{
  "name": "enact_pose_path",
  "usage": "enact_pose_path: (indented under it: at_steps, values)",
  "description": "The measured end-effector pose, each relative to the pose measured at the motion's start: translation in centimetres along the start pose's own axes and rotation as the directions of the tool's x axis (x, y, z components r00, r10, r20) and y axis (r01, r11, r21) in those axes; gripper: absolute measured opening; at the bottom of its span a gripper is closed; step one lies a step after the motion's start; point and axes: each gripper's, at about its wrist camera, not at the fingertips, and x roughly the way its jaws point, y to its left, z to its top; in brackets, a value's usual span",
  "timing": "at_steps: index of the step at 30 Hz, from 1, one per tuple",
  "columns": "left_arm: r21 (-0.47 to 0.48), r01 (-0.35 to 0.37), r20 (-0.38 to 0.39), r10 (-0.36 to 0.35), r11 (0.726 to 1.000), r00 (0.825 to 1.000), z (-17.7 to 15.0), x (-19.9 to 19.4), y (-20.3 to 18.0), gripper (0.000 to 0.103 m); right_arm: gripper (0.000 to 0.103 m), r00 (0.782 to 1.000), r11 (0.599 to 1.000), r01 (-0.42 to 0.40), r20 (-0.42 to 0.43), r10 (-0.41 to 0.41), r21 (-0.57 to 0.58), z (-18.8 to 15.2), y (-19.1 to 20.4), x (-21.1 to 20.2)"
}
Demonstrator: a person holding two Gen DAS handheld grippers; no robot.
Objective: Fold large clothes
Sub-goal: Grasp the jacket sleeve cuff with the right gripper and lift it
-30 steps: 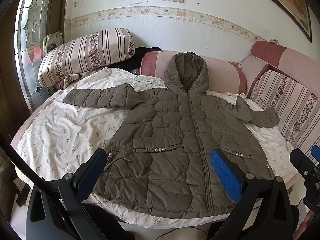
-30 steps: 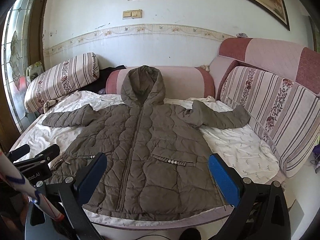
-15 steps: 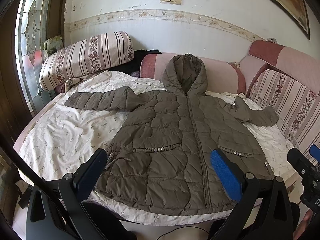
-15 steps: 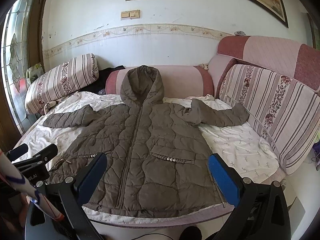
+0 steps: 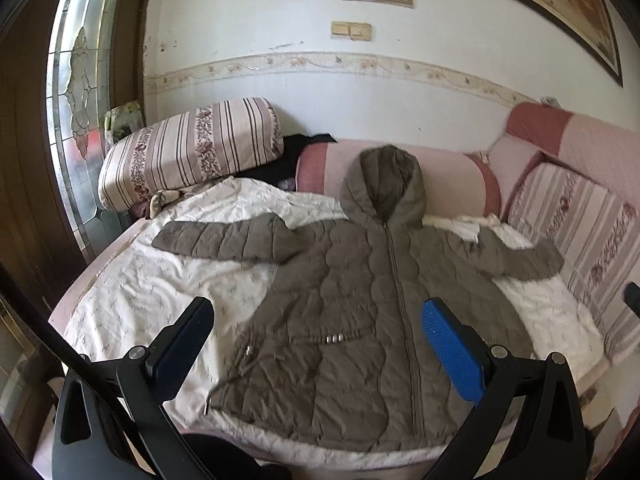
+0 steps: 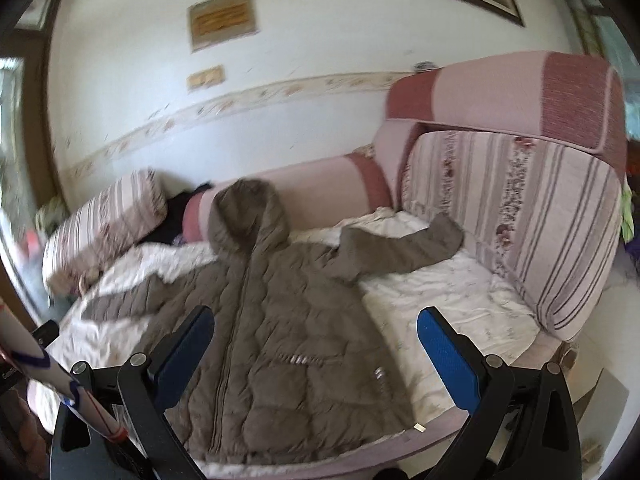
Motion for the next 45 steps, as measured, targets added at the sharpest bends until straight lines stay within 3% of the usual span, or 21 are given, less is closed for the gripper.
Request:
enact_pose_path:
  at_steps: [5, 13, 16, 20, 25, 27, 28, 30, 34, 36, 39, 41, 45]
  values:
    - [-0.011, 0.025, 0.017, -0.025, 1.000, 1.000, 3.6, 1.9, -0.9, 0.103, 0.103, 0.996, 0.998, 0.065, 0.055, -0.065, 0.004, 2.7, -2.2, -0.2]
    - [-0.006, 0.087, -0.011, -0.087, 0.996, 0.996, 8.2, 9.0, -5.7, 0.103, 0.103, 0.985, 0.989, 0.151, 0.079, -0.151, 0.012, 6.3, -4.8, 2.2]
    - [-0.015, 0.092, -0.038, -0.092, 0.996, 0.995, 8.8, 12.5, -7.2, 0.103, 0.103, 0.990, 0.992, 0.127, 0.056, -0.127, 0.018, 7.5, -5.2, 4.0]
    - [-0.034, 0.084, -0.107, -0.087, 0.996, 0.990, 7.9, 19.4, -8.7, 0.103, 0.103, 0.995, 0.994, 0.096, 0.010, -0.097, 0.047, 8.4, -6.3, 7.2]
    - [-0.004, 0.022, -0.203, -0.022, 1.000, 0.979, 3.3, 29.7, -8.7, 0.103, 0.103, 0.989, 0.986, 0.125, -0.091, -0.115, 0.109, 8.7, -8.6, 12.5]
    - [0.005, -0.031, -0.300, 0.031, 1.000, 0.953, 2.2, 33.6, -8.4, 0.103, 0.103, 0.984, 0.983, 0.135, -0.130, -0.119, 0.125, 8.6, -9.5, 14.6]
    - [-0.023, -0.034, -0.329, 0.025, 0.999, 0.944, 2.1, 34.8, -8.0, 0.103, 0.103, 0.982, 0.980, 0.144, -0.141, -0.124, 0.136, 8.6, -9.9, 15.5]
    - [-0.075, -0.021, -0.345, -0.006, 0.997, 0.939, 2.4, 36.2, -7.1, 0.103, 0.103, 0.980, 0.974, 0.151, -0.158, -0.125, 0.166, 8.9, -11.0, 17.6]
    - [-0.043, -0.043, -0.315, 0.027, 0.998, 0.949, 3.2, 36.9, -6.8, 0.103, 0.103, 0.977, 0.964, 0.161, -0.173, -0.125, 0.210, 10.1, -13.3, 21.5]
    - [-0.030, -0.061, -0.263, 0.051, 0.998, 0.963, 4.0, 36.2, -6.4, 0.103, 0.101, 0.970, 0.962, 0.187, -0.190, -0.149, 0.197, 10.8, -14.5, 23.9]
    - [-0.043, -0.110, -0.108, 0.105, 0.993, 0.989, 5.6, 33.9, -4.8, 0.103, 0.093, 0.960, 0.949, 0.227, -0.216, -0.181, 0.217, 11.3, -17.2, 27.8]
    - [-0.065, -0.136, -0.056, 0.132, 0.989, 0.990, 6.4, 33.4, -3.7, 0.103, 0.083, 0.948, 0.937, 0.261, -0.247, -0.202, 0.233, 11.3, -18.9, 30.3]
    - [-0.125, -0.143, -0.170, 0.121, 0.982, 0.978, 5.9, 36.2, -2.1, 0.103, 0.073, 0.917, 0.908, 0.329, -0.315, -0.244, 0.258, 10.9, -23.0, 35.5]
